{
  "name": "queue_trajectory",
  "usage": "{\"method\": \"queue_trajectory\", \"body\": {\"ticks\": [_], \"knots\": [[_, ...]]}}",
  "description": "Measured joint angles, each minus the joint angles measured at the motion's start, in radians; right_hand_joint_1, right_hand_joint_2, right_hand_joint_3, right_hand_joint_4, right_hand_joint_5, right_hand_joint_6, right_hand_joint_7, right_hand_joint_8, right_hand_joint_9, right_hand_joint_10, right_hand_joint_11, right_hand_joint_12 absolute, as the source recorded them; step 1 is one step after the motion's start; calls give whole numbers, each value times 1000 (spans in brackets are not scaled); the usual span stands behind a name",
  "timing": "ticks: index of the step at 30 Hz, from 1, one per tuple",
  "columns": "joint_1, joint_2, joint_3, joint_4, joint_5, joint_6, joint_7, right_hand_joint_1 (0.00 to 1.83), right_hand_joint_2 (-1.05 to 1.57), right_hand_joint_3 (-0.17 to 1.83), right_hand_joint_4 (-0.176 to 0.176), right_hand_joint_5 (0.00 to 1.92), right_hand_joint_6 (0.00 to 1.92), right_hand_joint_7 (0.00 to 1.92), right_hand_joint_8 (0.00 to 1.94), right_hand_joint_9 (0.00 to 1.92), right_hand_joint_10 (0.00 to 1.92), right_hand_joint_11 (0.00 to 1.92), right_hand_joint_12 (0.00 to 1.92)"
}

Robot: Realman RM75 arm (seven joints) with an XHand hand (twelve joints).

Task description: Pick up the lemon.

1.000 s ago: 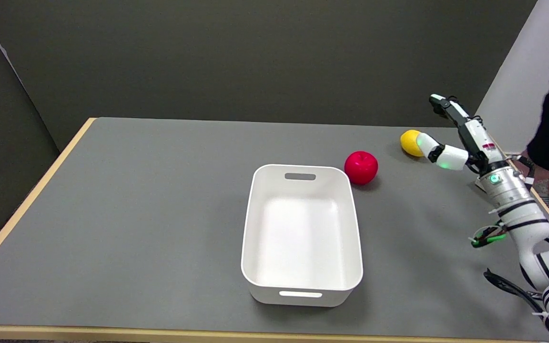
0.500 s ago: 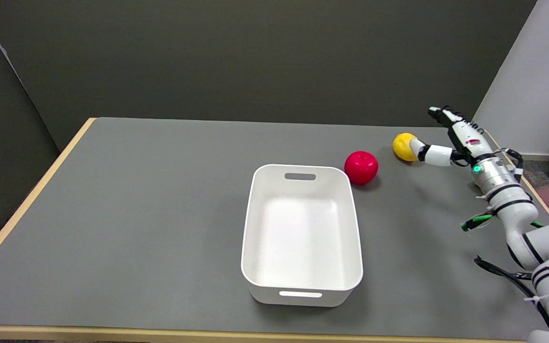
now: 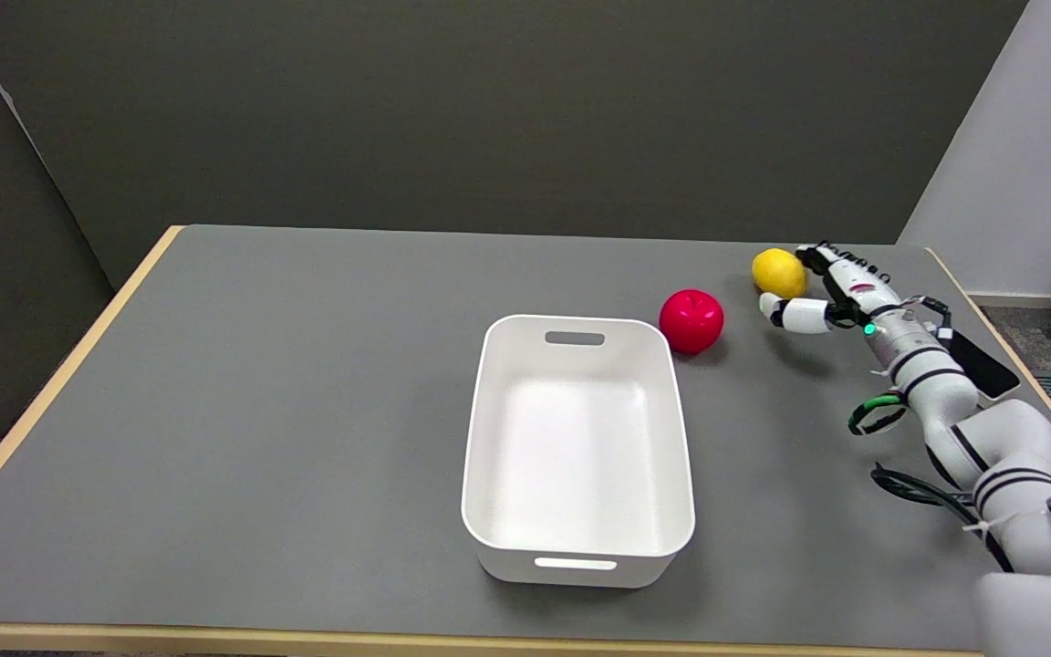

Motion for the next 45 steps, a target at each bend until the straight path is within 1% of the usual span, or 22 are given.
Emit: {"method": "queue_trajectory", "body": {"ticks": [9, 18, 20, 22, 23, 25, 27, 29, 31, 32, 33, 34, 35, 38, 40, 42, 45], "knots": [[74, 5, -55, -93, 1, 37, -27, 535, 649, 827, -94, 120, 323, 170, 323, 47, 695, -1, 855], [118, 5, -83, -139, 3, 46, -47, 536, 665, 828, -97, 117, 324, 180, 333, 63, 702, -1, 862], [126, 5, -87, -146, 3, 45, -51, 545, 646, 946, -104, 118, 410, 207, 455, 140, 733, -1, 997], [133, 5, -89, -155, 4, 39, -54, 534, 665, 959, -109, 134, 418, 243, 489, 170, 754, -1, 1042], [137, 4, -90, -160, 4, 35, -55, 563, 698, 937, -112, 165, 452, 278, 558, 216, 810, 16, 1099], [144, 3, -92, -170, 4, 23, -57, 675, 793, 857, -119, 255, 587, 356, 804, 359, 995, 79, 1271], [152, 1, -92, -183, 4, 9, -60, 719, 823, 839, -120, 270, 778, 286, 1102, 419, 1090, 126, 1333], [158, 0, -92, -192, 4, -5, -62, 731, 858, 808, -123, 267, 944, 248, 1279, 432, 1146, 137, 1377], [163, 0, -90, -201, 4, -20, -64, 760, 875, 806, -127, 271, 1057, 208, 1442, 425, 1245, 117, 1480], [165, -1, -89, -205, 4, -27, -64, 820, 1019, 619, -136, 343, 1301, 205, 1516, 409, 1333, 91, 1553], [167, -1, -87, -209, 4, -34, -65, 907, 1243, 326, -149, 455, 1663, 207, 1599, 386, 1451, 56, 1645], [168, -2, -86, -213, 4, -41, -65, 925, 1294, 271, -161, 468, 1752, 214, 1608, 384, 1468, 55, 1648], [168, -2, -85, -216, 5, -46, -66, 924, 1299, 278, -174, 455, 1770, 221, 1598, 388, 1459, 64, 1628], [170, -3, -81, -225, 5, -64, -67, 1065, 1329, 152, -112, 597, 1502, 413, 1941, 443, 1675, 7, 1823], [170, -4, -79, -228, 5, -75, -68, 1084, 1318, 156, -131, 610, 1473, 425, 1941, 451, 1711, -1, 1820], [168, -4, -76, -228, 5, -87, -68, 1112, 1336, 97, -176, 563, 1426, 513, 1941, 506, 1830, -1, 1851], [160, -4, -70, -220, 5, -107, -67, 1119, 1329, 113, -176, 533, 1439, 560, 1941, 575, 1867, -1, 1920]]}}
